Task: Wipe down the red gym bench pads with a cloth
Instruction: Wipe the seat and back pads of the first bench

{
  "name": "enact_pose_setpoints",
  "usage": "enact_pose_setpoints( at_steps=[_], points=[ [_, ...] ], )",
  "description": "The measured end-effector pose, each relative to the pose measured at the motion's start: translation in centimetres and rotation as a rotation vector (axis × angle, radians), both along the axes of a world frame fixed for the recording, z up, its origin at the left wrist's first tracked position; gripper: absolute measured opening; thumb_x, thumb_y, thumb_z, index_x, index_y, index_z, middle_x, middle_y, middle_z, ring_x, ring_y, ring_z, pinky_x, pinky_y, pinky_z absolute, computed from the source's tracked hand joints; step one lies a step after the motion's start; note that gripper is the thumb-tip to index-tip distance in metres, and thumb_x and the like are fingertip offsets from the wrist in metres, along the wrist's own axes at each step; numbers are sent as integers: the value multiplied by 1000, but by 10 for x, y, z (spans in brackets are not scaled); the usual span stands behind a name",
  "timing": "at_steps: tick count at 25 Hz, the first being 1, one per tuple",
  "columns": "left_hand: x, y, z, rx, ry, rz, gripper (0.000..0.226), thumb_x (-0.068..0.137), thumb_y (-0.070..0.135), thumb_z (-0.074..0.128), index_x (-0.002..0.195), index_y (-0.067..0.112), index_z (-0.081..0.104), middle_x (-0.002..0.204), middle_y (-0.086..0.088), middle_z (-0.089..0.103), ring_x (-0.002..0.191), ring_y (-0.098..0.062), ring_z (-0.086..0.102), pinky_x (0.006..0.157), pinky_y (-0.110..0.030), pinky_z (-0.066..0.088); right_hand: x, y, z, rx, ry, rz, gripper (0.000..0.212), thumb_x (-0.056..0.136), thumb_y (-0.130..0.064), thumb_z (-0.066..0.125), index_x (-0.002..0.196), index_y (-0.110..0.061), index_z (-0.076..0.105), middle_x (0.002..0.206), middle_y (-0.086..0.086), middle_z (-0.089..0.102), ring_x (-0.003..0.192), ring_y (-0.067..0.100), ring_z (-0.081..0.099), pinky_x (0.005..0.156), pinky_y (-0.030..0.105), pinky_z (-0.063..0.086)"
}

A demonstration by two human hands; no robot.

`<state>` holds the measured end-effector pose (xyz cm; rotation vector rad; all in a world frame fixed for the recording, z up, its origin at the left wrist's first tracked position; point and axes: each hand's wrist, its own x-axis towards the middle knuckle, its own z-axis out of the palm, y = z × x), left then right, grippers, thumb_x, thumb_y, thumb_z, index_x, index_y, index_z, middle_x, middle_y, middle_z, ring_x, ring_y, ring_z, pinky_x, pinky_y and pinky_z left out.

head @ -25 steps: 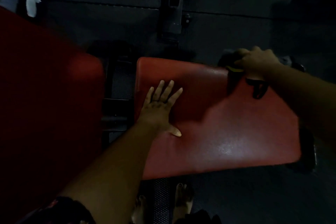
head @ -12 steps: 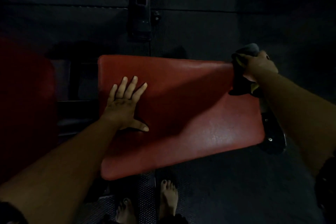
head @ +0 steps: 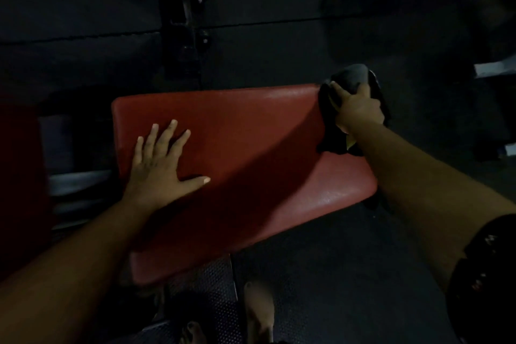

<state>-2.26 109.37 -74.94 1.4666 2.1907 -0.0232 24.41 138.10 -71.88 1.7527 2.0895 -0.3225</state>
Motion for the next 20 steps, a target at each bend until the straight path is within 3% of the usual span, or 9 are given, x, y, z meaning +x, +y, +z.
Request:
enact_pose_setpoints(
  at_steps=[2, 5, 9, 12, 16, 20],
  points=[
    [26, 19, 5, 131, 64, -154, 112, 65, 87, 47, 155, 31, 11, 164, 0, -5, 150, -22, -8, 119, -44, -11, 5, -9, 0, -6, 18, -10, 79, 90, -15, 56, 143, -60, 17, 156, 4, 12, 121, 42, 41, 91, 51, 47],
    [97, 74, 20, 139, -6, -461, 116, 69, 77, 62, 154, 35, -4, 162, 4, -18, 149, -21, -12, 119, -43, -7, 25, -23, 1, -7, 62, -49, 77, 91, -15, 53, 143, -59, 18, 151, 4, 17, 117, 39, 42, 88, 50, 47],
    [160, 121, 28, -78, -22, -512, 124, 67, 73, 68, 151, 38, -16, 158, 6, -28, 148, -27, -17, 118, -57, 8, 64, -44, 0, -65, 103, -77, 77, 92, -17, 53, 145, -57, 14, 151, 7, 17, 117, 41, 42, 88, 49, 48],
    [165, 116, 13, -228, 117, -601, 130, 62, 77, 68, 151, 37, -19, 159, 2, -28, 147, -32, -21, 116, -63, 7, 91, -61, -1, -133, 131, -118, 82, 90, -16, 55, 146, -56, 12, 154, 7, 13, 120, 42, 40, 90, 49, 49],
    [160, 96, 10, -104, 130, -617, 120, 68, 79, 60, 152, 35, -13, 162, 5, -17, 149, -26, -14, 117, -61, 7, 123, -88, -10, -140, 260, -207, 81, 88, -15, 56, 148, -52, 16, 148, 12, 19, 116, 42, 46, 94, 45, 47],
    [140, 55, 12, 59, 78, -623, 99, 77, 78, 46, 154, 36, -1, 163, 9, 5, 150, -19, 7, 118, -56, 16, 135, -122, -20, -90, 539, -482, 81, 86, -15, 57, 151, -43, 17, 130, 9, 31, 89, 28, 50, 81, 32, 45]
  ],
)
